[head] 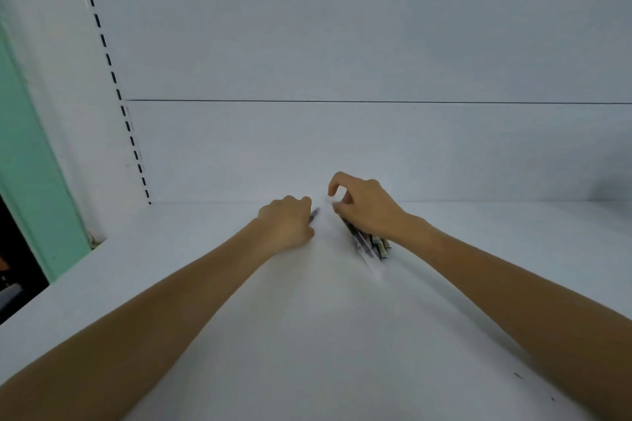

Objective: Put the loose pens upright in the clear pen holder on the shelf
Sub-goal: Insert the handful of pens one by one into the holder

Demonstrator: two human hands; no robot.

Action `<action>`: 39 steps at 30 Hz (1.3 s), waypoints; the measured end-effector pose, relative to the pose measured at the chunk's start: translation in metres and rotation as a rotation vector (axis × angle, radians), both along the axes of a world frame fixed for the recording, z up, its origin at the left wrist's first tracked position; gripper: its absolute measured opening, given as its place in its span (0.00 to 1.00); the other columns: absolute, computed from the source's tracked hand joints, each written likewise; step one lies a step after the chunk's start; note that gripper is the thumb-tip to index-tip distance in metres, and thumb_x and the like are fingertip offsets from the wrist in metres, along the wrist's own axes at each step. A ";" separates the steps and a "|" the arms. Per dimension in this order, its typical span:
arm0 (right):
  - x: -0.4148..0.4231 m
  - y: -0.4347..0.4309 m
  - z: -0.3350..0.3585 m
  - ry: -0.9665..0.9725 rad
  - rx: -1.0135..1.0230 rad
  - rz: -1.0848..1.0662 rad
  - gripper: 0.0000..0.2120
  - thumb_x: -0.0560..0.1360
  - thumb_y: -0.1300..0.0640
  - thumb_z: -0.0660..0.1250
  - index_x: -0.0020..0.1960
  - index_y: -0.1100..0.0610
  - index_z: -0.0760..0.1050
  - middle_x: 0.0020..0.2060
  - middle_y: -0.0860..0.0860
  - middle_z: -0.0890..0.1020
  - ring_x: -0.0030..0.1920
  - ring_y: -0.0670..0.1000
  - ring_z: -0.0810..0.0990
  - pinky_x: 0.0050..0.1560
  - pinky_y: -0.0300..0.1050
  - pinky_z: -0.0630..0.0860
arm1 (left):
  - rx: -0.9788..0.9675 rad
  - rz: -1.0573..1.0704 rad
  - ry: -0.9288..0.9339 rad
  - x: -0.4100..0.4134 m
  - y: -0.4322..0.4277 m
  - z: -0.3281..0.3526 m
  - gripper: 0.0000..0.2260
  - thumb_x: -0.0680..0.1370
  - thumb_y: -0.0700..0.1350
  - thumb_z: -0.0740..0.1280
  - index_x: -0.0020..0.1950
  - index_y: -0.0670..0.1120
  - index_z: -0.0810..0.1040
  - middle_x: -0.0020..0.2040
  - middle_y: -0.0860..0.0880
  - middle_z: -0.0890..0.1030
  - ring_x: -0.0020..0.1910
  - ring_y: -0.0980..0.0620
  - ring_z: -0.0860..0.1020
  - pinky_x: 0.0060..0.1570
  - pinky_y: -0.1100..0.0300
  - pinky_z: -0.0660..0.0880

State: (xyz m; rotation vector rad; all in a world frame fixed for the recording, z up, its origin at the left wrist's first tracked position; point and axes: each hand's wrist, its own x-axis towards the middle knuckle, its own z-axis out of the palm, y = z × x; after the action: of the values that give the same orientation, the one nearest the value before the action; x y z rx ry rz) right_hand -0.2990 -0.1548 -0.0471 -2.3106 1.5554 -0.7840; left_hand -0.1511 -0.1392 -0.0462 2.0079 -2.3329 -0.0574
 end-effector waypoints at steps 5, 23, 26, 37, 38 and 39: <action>-0.004 0.013 0.015 -0.376 0.029 -0.007 0.17 0.76 0.71 0.52 0.46 0.58 0.78 0.40 0.56 0.79 0.33 0.50 0.79 0.33 0.34 0.76 | 0.046 0.082 0.036 0.012 0.015 -0.008 0.12 0.79 0.37 0.54 0.62 0.38 0.66 0.54 0.43 0.74 0.52 0.45 0.75 0.41 0.60 0.67; -0.110 0.119 0.007 -0.277 -0.286 -0.385 0.09 0.77 0.54 0.65 0.39 0.57 0.76 0.45 0.53 0.79 0.44 0.50 0.78 0.44 0.37 0.73 | -0.091 -0.310 0.616 -0.076 0.093 0.008 0.11 0.81 0.48 0.54 0.40 0.47 0.66 0.38 0.46 0.76 0.33 0.51 0.70 0.39 0.55 0.70; -0.164 0.145 0.014 -0.353 -0.234 -0.462 0.06 0.75 0.58 0.66 0.43 0.60 0.79 0.42 0.53 0.82 0.43 0.52 0.80 0.46 0.41 0.77 | -0.073 -0.387 0.665 -0.127 0.107 0.008 0.11 0.81 0.49 0.55 0.44 0.44 0.69 0.39 0.45 0.75 0.34 0.50 0.70 0.37 0.57 0.68; -0.389 0.278 0.015 -0.427 -0.158 -0.611 0.04 0.77 0.56 0.66 0.44 0.56 0.74 0.39 0.52 0.83 0.40 0.49 0.83 0.42 0.44 0.81 | 0.099 -0.579 0.886 -0.386 0.198 -0.003 0.13 0.80 0.47 0.58 0.50 0.38 0.74 0.41 0.44 0.77 0.36 0.49 0.72 0.33 0.60 0.66; -0.407 0.289 0.014 -0.466 -0.154 -0.640 0.06 0.78 0.55 0.64 0.43 0.54 0.74 0.39 0.52 0.83 0.39 0.48 0.83 0.42 0.43 0.81 | 0.111 -0.598 0.893 -0.406 0.205 -0.006 0.13 0.80 0.47 0.58 0.50 0.37 0.74 0.42 0.43 0.77 0.36 0.48 0.72 0.34 0.59 0.67; -0.427 0.301 0.012 -0.504 -0.144 -0.684 0.07 0.79 0.54 0.62 0.43 0.54 0.74 0.39 0.51 0.83 0.38 0.47 0.83 0.41 0.43 0.81 | 0.124 -0.621 0.882 -0.426 0.214 -0.007 0.13 0.80 0.47 0.58 0.50 0.37 0.74 0.42 0.42 0.77 0.36 0.48 0.71 0.35 0.57 0.67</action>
State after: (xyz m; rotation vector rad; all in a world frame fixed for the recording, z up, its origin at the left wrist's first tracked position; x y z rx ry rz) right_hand -0.7255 0.1463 -0.0347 -1.4383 2.0671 -1.5271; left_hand -0.5771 0.0745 -0.0536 0.8712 -2.1941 -0.9117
